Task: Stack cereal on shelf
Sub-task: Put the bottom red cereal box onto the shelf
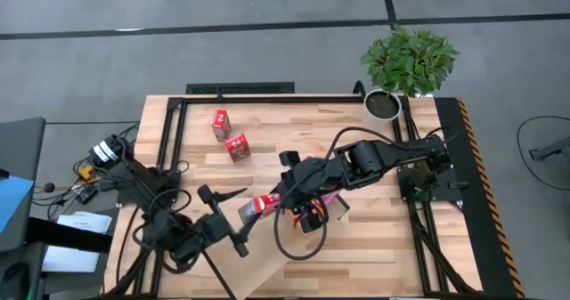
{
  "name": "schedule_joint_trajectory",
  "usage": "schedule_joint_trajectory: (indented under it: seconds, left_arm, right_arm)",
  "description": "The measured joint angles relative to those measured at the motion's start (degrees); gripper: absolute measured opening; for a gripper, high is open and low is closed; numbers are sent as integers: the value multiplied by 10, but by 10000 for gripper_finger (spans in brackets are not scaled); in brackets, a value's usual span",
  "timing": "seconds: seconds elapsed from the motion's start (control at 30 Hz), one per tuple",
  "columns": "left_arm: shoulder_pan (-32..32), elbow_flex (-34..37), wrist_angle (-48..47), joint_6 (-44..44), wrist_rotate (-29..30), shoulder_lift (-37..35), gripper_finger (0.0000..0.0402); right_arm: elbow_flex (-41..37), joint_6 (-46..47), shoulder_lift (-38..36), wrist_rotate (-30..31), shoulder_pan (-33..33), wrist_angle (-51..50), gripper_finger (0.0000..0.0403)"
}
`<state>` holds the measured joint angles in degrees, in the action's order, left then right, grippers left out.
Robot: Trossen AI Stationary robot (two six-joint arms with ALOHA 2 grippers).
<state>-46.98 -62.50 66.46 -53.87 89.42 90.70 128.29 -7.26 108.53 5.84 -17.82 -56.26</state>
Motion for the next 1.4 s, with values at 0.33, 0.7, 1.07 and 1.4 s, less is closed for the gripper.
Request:
schedule_joint_trajectory:
  seconds: [0.33, 0.7, 1.07, 1.4]
  left_arm:
    - [-61, -79, -40, 3, 8, 0, 313]
    - [-118, -106, -42, -12, 6, -40, 313]
    - [-118, -106, -50, -25, 6, -69, 313]
    - [-118, -105, -79, -20, 6, -68, 313]
  right_arm:
    - [0, -8, 0, 1, 7, 19, 172]
    - [0, -65, 0, 1, -48, 58, 168]
    - [-1, 8, 7, 3, -85, 24, 168]
    - [-2, 14, 55, 1, -99, 10, 165]
